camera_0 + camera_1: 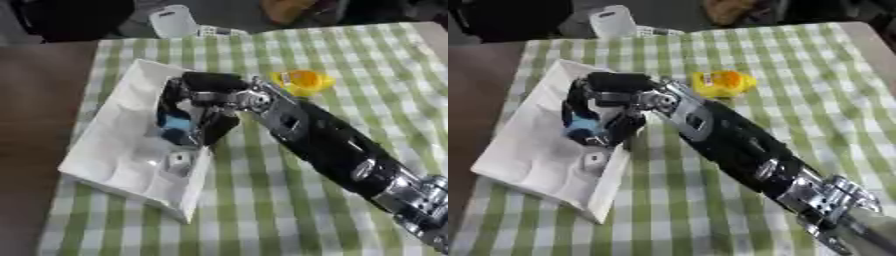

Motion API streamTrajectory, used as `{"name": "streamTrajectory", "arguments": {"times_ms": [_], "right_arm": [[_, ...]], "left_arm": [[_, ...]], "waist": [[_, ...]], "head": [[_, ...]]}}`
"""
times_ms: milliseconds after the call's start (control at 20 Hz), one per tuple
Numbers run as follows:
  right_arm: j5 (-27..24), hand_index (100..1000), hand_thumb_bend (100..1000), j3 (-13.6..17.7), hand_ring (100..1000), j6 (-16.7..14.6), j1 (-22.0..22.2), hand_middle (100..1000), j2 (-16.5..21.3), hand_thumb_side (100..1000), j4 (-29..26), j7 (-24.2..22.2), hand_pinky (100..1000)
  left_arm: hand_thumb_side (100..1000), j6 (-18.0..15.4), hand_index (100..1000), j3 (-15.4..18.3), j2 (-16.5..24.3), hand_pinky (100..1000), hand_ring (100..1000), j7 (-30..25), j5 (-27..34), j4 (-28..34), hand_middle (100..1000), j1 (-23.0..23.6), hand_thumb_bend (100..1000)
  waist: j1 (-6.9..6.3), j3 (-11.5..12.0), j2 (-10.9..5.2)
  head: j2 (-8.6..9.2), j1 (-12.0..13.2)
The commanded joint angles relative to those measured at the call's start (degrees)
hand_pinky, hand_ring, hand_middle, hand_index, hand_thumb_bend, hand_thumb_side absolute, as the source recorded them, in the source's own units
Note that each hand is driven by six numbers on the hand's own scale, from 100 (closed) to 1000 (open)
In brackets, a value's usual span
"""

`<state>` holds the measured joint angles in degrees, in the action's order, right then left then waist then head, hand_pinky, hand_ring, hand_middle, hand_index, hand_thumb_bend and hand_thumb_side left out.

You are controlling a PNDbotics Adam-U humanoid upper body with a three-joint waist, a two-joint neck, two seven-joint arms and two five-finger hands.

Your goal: Pick up objects on the table and place them in the box.

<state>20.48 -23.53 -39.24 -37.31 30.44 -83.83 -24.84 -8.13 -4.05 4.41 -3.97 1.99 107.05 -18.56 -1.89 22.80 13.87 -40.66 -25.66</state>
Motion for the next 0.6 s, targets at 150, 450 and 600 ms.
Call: {"name": "streamTrajectory", "arguments": {"times_ms": [150,450,600], "right_arm": [[7.9,1000,100,1.0,995,-9.8,-1.0,1000,0.2,168,-0.2,-5.2,1000],[13.1,1000,100,0.7,987,-10.2,-0.7,1000,0.1,133,-0.4,0.4,996],[15.0,1000,100,0.3,977,-9.6,-0.6,1000,-0.1,110,-0.4,3.0,991]], "left_arm": [[886,-0.1,763,0.0,0.2,744,701,-0.1,0.2,1.4,893,-0.8,166],[887,-0.1,764,0.0,0.2,743,702,0.0,0.2,1.4,895,-0.7,165],[888,-0.1,763,0.0,0.2,743,702,0.0,0.2,1.4,896,-0.7,163]], "waist": [[-0.02,0.0,0.51],[-0.06,-0.2,0.66],[-0.11,-0.2,0.69]], "head": [[0.67,0.4],[0.68,0.4],[0.69,0.4]]}}
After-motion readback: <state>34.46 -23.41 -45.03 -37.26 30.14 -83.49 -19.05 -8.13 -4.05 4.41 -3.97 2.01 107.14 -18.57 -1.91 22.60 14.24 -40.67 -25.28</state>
